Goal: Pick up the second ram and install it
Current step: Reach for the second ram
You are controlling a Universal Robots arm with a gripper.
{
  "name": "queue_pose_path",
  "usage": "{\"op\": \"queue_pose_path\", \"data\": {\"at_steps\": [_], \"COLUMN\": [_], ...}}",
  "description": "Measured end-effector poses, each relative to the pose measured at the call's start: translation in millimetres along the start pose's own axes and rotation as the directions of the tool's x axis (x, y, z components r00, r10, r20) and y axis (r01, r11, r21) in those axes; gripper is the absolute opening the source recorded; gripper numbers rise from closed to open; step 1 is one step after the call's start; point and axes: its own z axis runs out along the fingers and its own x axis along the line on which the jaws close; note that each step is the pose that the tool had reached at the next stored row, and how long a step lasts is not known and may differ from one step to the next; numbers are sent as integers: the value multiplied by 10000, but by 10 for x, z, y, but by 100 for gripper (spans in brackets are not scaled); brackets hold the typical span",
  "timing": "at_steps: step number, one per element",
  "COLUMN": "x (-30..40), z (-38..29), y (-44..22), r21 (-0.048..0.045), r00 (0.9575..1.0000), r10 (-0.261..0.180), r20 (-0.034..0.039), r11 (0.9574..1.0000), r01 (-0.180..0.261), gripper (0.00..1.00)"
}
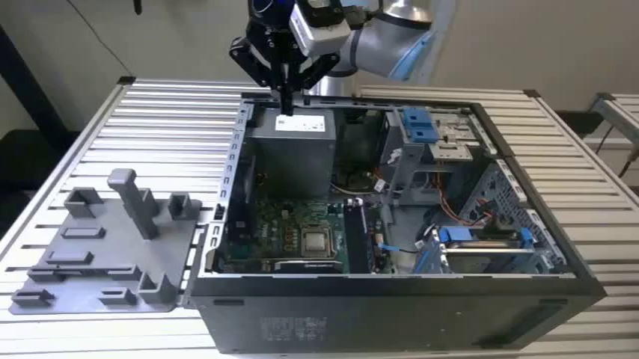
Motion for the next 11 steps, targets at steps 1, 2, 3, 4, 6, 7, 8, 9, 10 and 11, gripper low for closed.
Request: {"op": "queue_pose_path", "data": {"at_steps": [1, 2, 3, 4, 6, 7, 8, 9, 10, 11], "x": [0, 0, 1, 1, 6, 10, 15, 21, 29, 37], "z": [0, 0, 0, 0, 0, 0, -1, -1, -1, -1], "y": [0, 0, 0, 0, 0, -1, -1, -2, -2, -3], "r21": [0, 0, 0, 0, 0, 0, 0, 0, 0, 0], "r00": [10000, 10000, 10000, 10000, 10000, 10000, 10000, 10000, 10000, 10000], "r10": [0, 0, 0, 0, 2, 2, 1, 0, 1, 0], "r20": [0, 0, -1, 0, 0, 0, 0, 0, 0, 0], "r11": [10000, 10000, 10000, 10000, 10000, 10000, 10000, 10000, 10000, 10000], "r01": [0, 0, 0, 0, -2, -2, -1, 0, -1, 0], "gripper": [11, 11, 11, 11, 11, 11, 11, 11, 11, 11]}}
